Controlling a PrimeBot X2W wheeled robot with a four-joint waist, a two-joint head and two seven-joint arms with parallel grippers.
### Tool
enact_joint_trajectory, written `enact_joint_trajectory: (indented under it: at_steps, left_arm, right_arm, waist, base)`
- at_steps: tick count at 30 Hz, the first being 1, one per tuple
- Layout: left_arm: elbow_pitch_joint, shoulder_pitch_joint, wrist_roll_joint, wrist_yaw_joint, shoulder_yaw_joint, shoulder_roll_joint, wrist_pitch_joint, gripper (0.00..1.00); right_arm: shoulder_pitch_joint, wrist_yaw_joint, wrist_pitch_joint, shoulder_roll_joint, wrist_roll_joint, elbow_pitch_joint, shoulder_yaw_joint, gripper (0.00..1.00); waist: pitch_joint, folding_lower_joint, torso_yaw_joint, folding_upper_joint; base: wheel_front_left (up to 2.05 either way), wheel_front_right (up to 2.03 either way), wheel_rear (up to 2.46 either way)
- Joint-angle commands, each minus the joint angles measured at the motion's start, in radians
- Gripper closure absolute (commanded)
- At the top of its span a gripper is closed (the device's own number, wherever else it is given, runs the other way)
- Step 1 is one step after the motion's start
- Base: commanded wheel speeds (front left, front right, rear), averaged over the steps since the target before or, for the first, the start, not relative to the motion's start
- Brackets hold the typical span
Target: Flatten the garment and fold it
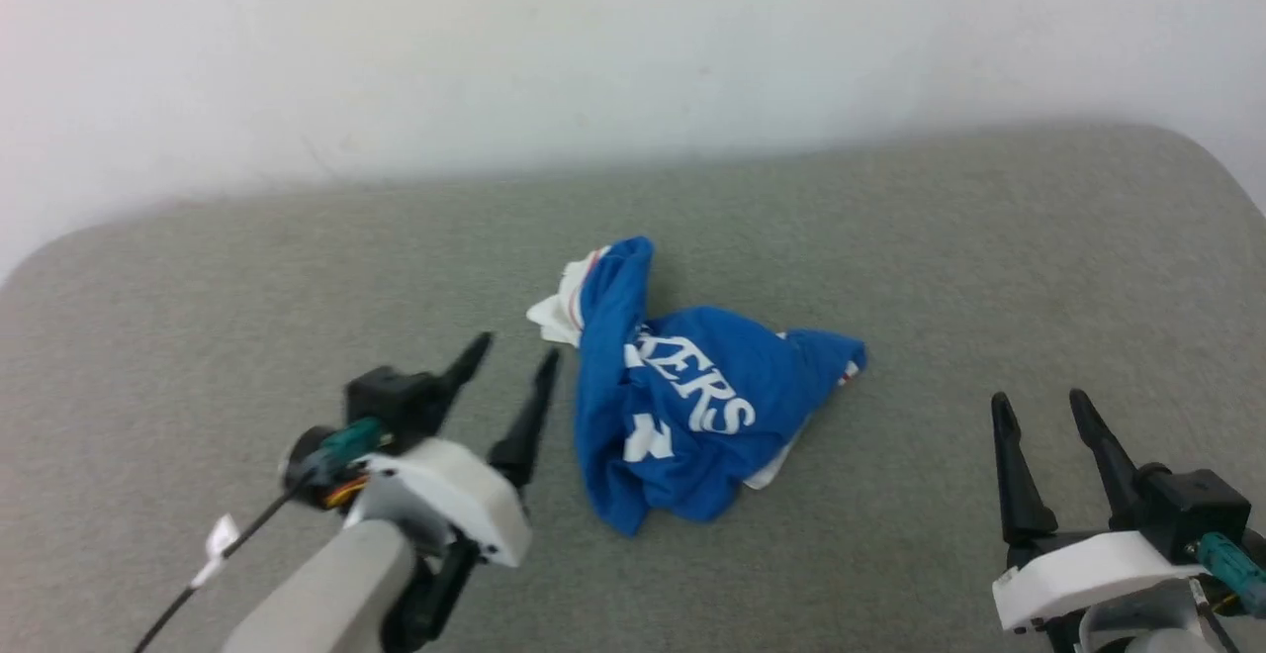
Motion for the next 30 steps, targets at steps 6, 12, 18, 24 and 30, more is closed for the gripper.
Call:
enact_joint_trajectory:
  at_steps: [6,12,18,24,30]
  left_arm:
    - [-0.19,0.198,0.086,0.081,0.209,0.039,-0.021,0.0]
    - [-0.31,0.394,0.222,0.042,0.399,-0.047,-0.021,0.0]
    - [-0.332,0.495,0.368,-0.019,0.487,-0.132,-0.021,0.0]
    - [-0.318,0.521,0.466,-0.081,0.549,-0.194,-0.021,0.0]
    - [-0.308,0.501,0.519,-0.138,0.596,-0.246,-0.021,0.0]
  right_arm:
    - [0.04,-0.001,-0.002,0.002,-0.003,-0.017,0.026,0.0]
    - [0.062,-0.001,-0.005,0.002,-0.006,-0.013,0.05,0.0]
    - [0.07,-0.001,-0.007,0.002,-0.002,-0.001,0.06,0.0]
    - [0.062,-0.001,0.001,0.002,-0.004,0.005,0.057,0.0]
    - [0.037,-0.001,0.13,0.001,-0.008,-0.011,0.07,0.0]
  waist:
    - [-0.086,0.0002,0.128,0.0]
    - [-0.089,0.0002,0.149,0.0]
    - [-0.084,0.0002,0.157,0.0]
    - [-0.064,0.0002,0.165,0.0]
    - [-0.027,0.0002,0.198,0.0]
  base:
    - [0.0,0.0,0.0]
    - [0.0,0.0,0.0]
    - [0.0,0.0,0.0]
    - [0.0,0.0,0.0]
    - [0.0,0.0,0.0]
